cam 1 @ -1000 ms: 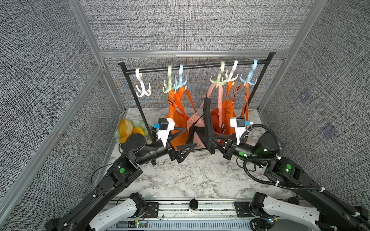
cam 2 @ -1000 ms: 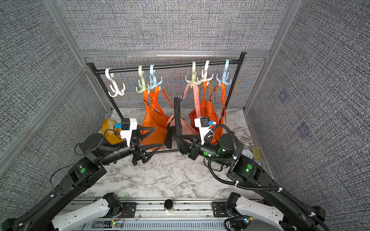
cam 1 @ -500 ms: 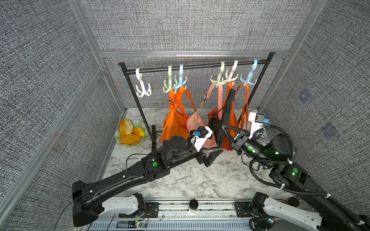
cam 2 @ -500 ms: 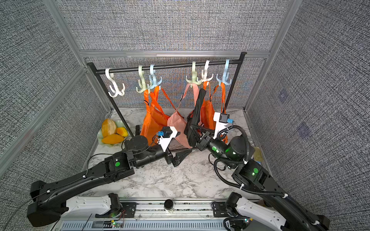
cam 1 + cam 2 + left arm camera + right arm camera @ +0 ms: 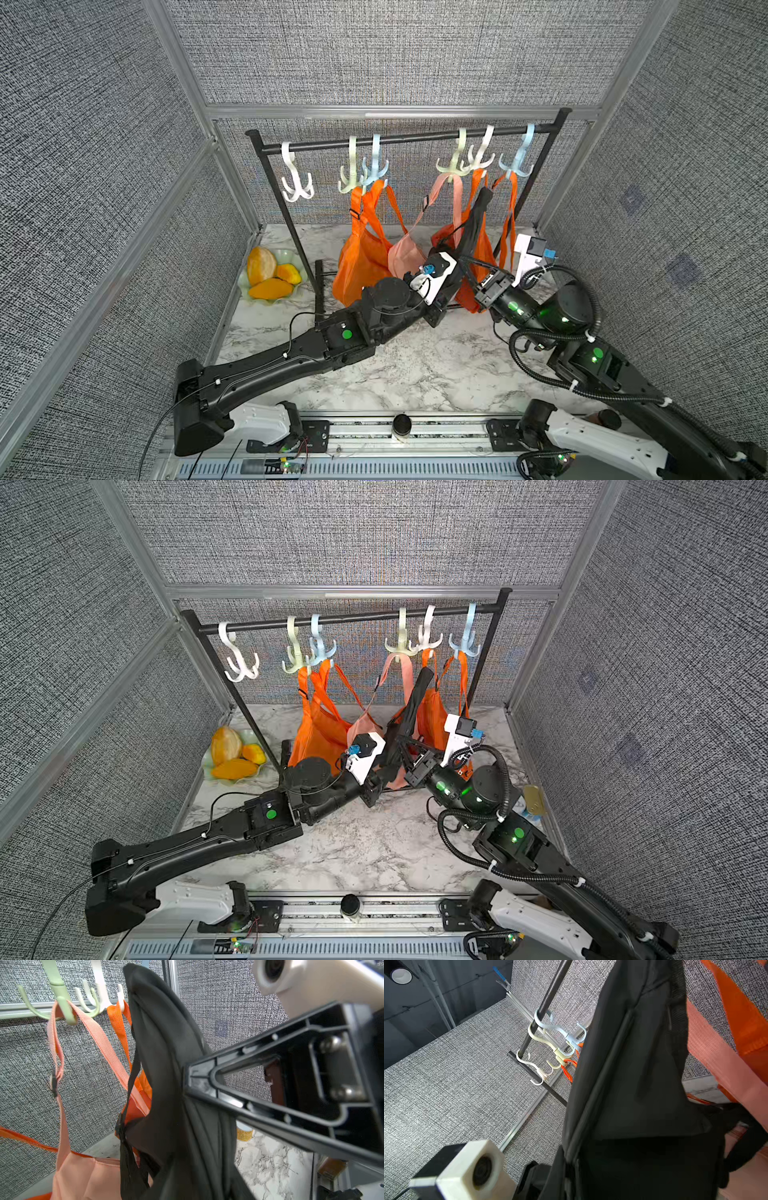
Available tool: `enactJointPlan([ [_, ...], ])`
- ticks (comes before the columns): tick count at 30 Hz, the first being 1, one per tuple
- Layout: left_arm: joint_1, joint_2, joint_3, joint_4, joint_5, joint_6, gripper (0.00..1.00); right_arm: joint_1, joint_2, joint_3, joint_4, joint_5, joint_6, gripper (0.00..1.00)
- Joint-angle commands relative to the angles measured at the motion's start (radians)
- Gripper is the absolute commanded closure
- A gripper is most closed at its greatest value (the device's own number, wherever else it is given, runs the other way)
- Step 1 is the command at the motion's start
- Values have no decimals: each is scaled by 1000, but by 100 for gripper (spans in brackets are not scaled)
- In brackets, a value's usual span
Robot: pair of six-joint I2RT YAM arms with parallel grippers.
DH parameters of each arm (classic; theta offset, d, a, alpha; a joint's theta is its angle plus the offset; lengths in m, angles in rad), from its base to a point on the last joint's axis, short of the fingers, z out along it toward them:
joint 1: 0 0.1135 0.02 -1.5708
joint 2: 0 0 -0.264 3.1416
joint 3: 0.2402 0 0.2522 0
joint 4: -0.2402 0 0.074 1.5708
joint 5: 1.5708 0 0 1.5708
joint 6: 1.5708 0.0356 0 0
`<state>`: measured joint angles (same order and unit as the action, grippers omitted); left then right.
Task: Hang the bag on a hook
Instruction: Pick up the bag from the center of the board.
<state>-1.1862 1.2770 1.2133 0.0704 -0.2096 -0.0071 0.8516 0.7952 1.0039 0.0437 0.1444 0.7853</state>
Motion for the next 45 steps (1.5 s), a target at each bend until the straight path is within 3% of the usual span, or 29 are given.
enactJointPlan([
  [1, 3, -27, 3, -10, -54, 2, 89, 1, -26, -4, 48, 15, 5, 100],
  [3, 3, -51, 2, -38, -50, 6, 100, 1, -40, -3, 38, 24, -23, 98],
  [5, 3, -82, -8, -61, -38, 11, 100, 1, -45, 16, -3, 26, -52, 90],
  [10, 9, -178, 1, -163, -25, 24, 100, 0, -29, 137, -188, -63, -221, 37],
  [13, 19, -256, 3, -235, -25, 12, 100, 1, -32, 215, -354, -38, -317, 26],
  [20, 78, -363, 90, -507, 252, 37, 100, 1, -167, 165, -465, 123, -454, 16],
  [22, 88, -379, 119, -576, 382, 42, 100, 0, -175, 149, -482, 159, -482, 13],
  [26, 99, -384, 187, -703, 598, 61, 100, -1, -146, 150, -504, 130, -516, 11],
  [33, 100, -429, 219, -760, 557, 32, 100, -6, -150, 117, -485, 121, -538, 10],
  [38, 100, -424, 193, -736, 543, 22, 100, -7, -145, 78, -459, 21, -535, 10],
  [45, 100, -411, 205, -741, 528, 35, 100, -6, -202, 9, -467, 61, -519, 10],
])
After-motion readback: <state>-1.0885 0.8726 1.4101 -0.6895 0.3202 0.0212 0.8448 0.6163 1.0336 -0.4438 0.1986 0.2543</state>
